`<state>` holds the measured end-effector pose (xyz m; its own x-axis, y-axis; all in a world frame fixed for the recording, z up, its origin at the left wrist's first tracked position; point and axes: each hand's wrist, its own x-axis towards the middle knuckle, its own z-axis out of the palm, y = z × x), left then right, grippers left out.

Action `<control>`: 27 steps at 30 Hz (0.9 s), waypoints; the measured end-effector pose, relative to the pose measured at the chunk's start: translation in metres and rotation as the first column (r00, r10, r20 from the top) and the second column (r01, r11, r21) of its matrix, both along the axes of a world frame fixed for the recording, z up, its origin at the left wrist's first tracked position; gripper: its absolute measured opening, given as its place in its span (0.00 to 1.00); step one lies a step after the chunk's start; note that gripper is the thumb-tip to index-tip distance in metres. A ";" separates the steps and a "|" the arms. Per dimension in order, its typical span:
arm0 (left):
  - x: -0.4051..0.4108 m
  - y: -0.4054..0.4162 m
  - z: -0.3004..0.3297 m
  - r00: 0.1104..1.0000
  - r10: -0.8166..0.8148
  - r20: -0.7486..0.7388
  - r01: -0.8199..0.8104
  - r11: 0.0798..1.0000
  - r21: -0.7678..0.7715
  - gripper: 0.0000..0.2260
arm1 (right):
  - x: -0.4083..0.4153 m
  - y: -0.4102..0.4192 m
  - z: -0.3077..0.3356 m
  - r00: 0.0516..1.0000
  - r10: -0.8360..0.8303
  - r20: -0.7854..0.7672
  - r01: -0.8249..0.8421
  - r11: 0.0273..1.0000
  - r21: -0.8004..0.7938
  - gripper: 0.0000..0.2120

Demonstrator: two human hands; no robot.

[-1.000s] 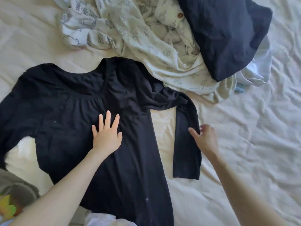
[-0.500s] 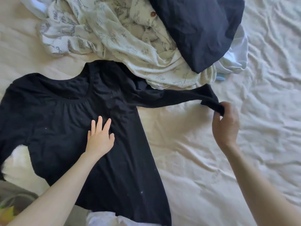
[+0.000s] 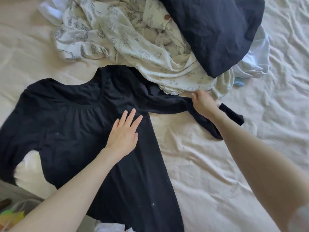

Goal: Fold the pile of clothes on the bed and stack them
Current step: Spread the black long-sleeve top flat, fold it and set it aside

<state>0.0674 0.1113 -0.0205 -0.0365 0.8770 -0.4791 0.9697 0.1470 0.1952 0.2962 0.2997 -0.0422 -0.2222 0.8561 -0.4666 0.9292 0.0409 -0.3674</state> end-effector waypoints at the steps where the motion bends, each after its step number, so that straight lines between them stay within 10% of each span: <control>1: 0.002 0.006 -0.001 1.000 -0.025 0.005 0.025 1.000 0.008 0.28 | -0.002 0.005 -0.006 0.999 -0.032 0.003 0.032 0.998 -0.050 0.16; 7: 0.021 0.034 -0.011 0.995 -0.083 0.045 0.082 0.996 0.023 0.30 | 0.007 0.012 0.001 0.984 -0.127 -0.125 0.087 0.954 -0.287 0.10; 13: 0.022 0.036 -0.019 0.994 -0.104 0.023 0.102 0.991 0.084 0.27 | 0.048 0.019 0.043 0.637 -0.486 -0.599 0.385 0.873 -0.298 0.06; 16: 0.018 0.039 -0.020 0.994 -0.077 0.072 0.070 0.994 0.085 0.26 | 0.058 0.018 0.023 0.805 -0.464 -0.370 0.422 0.886 -0.193 0.04; 21: 0.013 0.063 -0.010 0.998 0.018 0.064 -0.034 0.967 0.254 0.18 | 0.047 0.021 0.005 0.894 -0.442 -0.074 0.393 0.853 -0.343 0.30; 27: 0.003 0.097 0.003 0.973 0.098 0.207 -0.165 0.927 0.337 0.15 | 0.036 0.003 0.040 0.860 -0.322 -0.396 0.138 0.894 -0.427 0.06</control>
